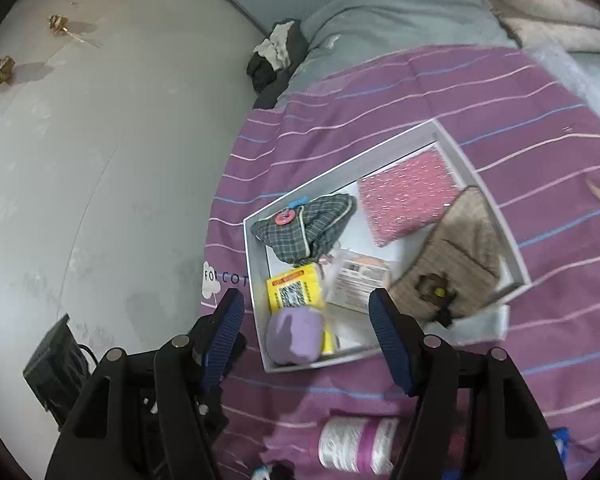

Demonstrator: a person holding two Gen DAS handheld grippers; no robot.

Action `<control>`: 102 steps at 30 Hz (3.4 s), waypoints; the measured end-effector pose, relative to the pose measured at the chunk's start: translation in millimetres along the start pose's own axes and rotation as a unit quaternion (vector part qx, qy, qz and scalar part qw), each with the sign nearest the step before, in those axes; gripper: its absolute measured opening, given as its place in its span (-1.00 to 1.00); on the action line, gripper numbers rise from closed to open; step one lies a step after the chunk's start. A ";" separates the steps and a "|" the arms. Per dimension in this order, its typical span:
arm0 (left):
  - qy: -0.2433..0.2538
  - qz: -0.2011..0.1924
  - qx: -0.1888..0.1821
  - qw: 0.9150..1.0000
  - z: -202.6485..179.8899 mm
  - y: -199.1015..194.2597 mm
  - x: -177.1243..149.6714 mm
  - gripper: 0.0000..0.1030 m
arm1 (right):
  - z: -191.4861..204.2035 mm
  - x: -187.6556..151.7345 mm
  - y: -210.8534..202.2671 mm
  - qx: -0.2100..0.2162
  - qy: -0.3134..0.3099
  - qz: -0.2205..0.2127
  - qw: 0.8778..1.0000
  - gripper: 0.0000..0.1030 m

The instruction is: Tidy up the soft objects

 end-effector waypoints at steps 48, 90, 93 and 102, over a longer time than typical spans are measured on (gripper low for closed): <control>0.012 0.056 -0.071 0.996 -73.7 33.7 -60.7 -0.06 | -161.6 -40.0 3.5 -0.014 0.172 -0.095 0.980 -0.51; -0.018 0.066 -0.009 0.998 -38.2 -22.3 -71.8 -0.06 | -58.7 -48.8 -31.1 0.099 0.077 -0.047 0.991 -0.92; -0.021 0.088 0.000 0.996 -34.4 -27.3 -78.3 -0.06 | -46.9 -51.8 -34.9 0.101 0.065 -0.041 0.992 -0.92; -0.038 0.148 -0.025 0.988 -8.1 -46.7 -95.2 -0.06 | -11.4 -65.7 -57.8 0.089 0.007 -0.036 0.995 -0.92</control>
Point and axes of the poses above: each gripper's, at about its wrist camera, not at the fingertips, and y roughly the way its jaws point, z to its left, x to its top, the point moved 4 cm from there along y, roughly the way its jaws point, and after that the axes turned 3 degrees about x, right-handed, at the moved point
